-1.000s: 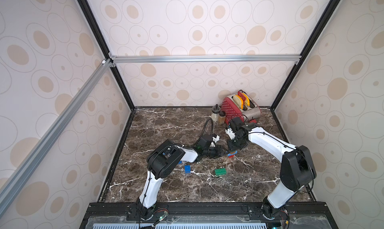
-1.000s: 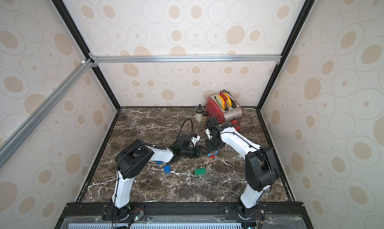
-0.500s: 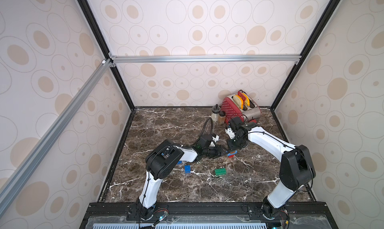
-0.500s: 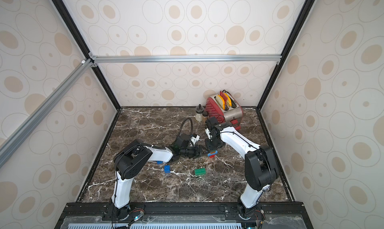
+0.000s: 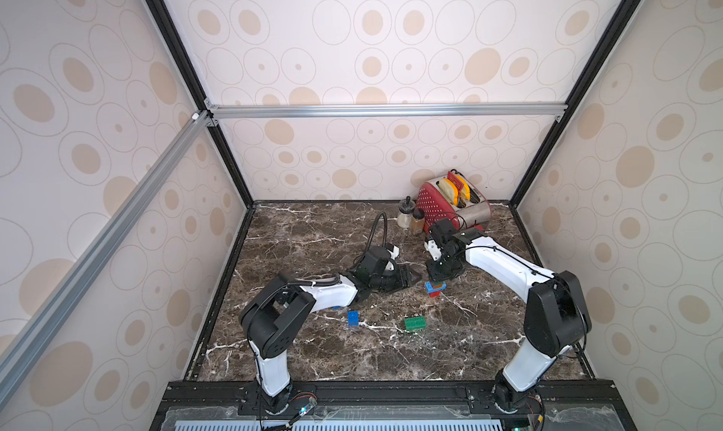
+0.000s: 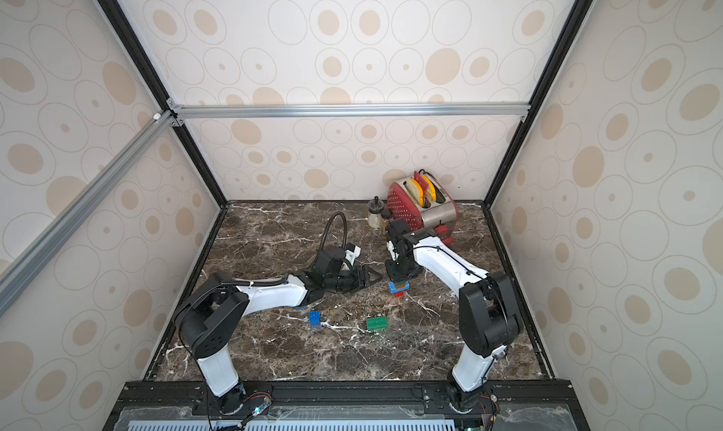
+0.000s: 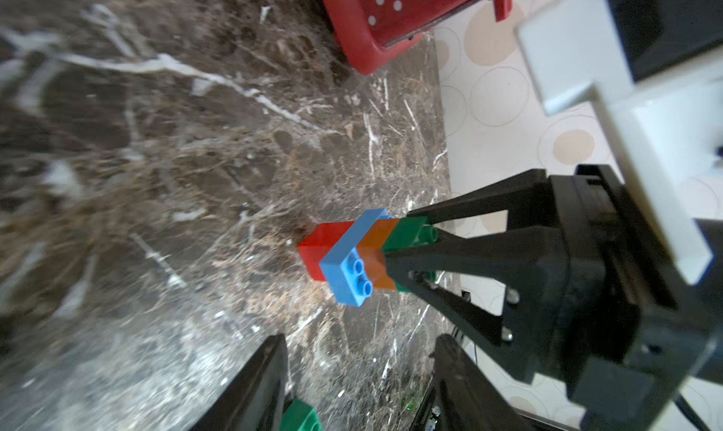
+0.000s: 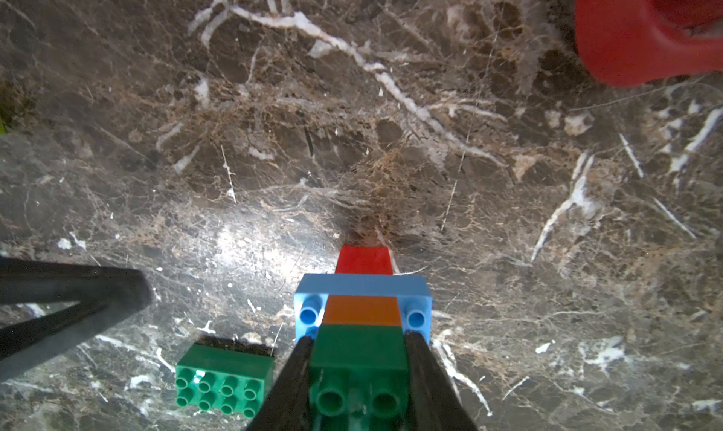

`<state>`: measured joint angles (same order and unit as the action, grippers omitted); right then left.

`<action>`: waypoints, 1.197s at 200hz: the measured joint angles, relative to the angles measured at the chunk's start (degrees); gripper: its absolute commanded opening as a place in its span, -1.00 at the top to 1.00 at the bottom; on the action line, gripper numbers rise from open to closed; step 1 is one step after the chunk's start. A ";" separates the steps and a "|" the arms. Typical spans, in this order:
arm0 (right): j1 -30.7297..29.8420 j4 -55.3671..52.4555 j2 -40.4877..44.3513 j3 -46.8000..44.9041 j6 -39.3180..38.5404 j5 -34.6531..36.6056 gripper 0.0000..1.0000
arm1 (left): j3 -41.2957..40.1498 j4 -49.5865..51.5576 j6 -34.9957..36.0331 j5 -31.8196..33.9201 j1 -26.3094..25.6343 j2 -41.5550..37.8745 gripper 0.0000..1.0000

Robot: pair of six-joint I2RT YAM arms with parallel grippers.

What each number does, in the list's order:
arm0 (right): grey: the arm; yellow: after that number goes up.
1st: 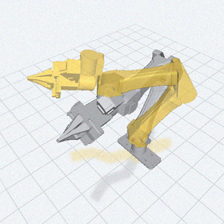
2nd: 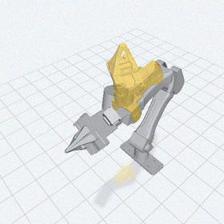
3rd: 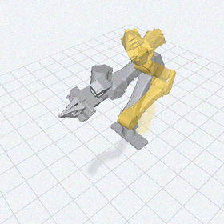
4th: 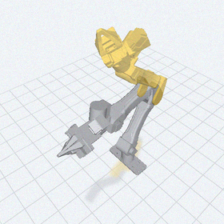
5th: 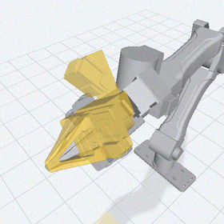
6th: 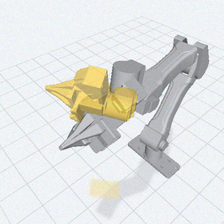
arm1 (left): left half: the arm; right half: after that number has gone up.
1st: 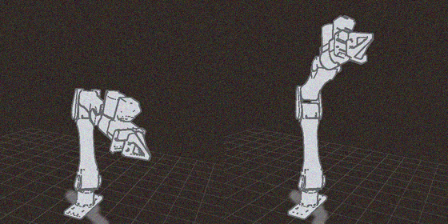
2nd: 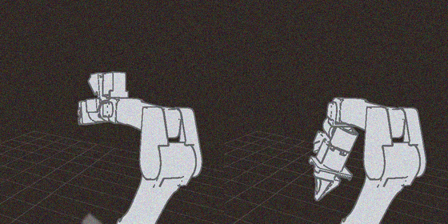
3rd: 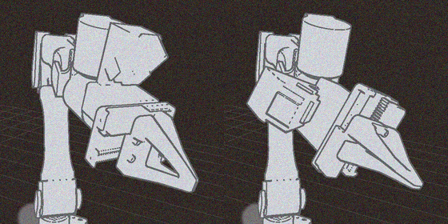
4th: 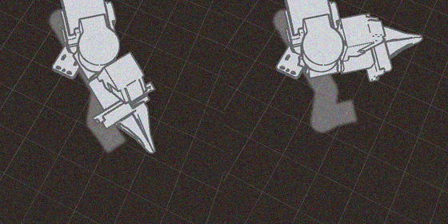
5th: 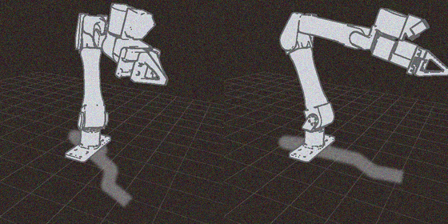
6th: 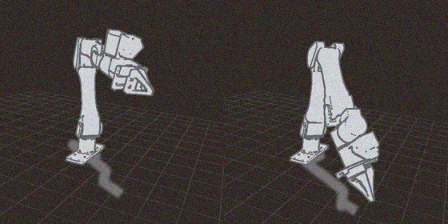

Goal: Assemble the letter f with lego
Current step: Assemble the lego brick with the lego brick.

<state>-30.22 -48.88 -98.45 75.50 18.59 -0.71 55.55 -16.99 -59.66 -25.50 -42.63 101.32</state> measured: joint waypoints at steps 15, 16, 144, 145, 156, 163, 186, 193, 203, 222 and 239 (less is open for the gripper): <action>-0.02 -0.20 -0.20 0.35 1.79 0.02 0.56 | -0.57 5.18 0.66 3.08 0.55 -2.47 -0.30; -0.04 -0.22 -0.22 0.39 1.92 0.02 0.56 | -0.57 5.79 0.85 3.43 0.57 -2.71 -0.31; -5.62 -5.01 -6.47 9.25 12.96 1.46 0.44 | -1.22 20.31 1.70 13.40 2.80 -7.04 -0.43; -5.62 -5.03 -6.49 9.29 12.96 1.46 0.44 | -1.22 20.33 1.70 13.42 2.80 -7.04 -0.43; -5.75 -4.98 -6.67 9.46 13.40 1.49 0.39 | -1.22 20.55 1.73 13.42 2.80 -7.04 -0.43; -5.84 -5.14 -6.69 9.51 13.73 1.51 0.36 | -1.22 20.61 1.70 13.42 2.80 -7.04 -0.43; -5.90 -5.25 -6.69 9.51 14.05 1.55 0.28 | -1.22 20.70 1.70 13.40 2.82 -7.04 -0.43; -5.90 -5.27 -6.69 9.51 14.12 1.64 0.24 | -1.22 20.70 1.70 13.38 2.86 -7.04 -0.43; -5.92 -5.38 -6.69 9.51 14.19 1.79 0.20 | -1.22 20.68 1.70 13.38 2.91 -7.04 -0.43; -6.01 -5.62 -6.69 9.51 14.21 1.99 0.13 | -1.22 20.70 1.70 13.22 3.08 -6.99 -0.44; -6.10 -5.64 -6.69 9.51 14.25 2.16 0.02 | -1.22 20.68 1.70 13.16 3.10 -6.93 -0.44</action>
<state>-36.32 -54.52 -105.14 85.01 32.84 1.45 54.33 3.68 -57.95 -12.34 -39.53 94.39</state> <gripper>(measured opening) 0.460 0.720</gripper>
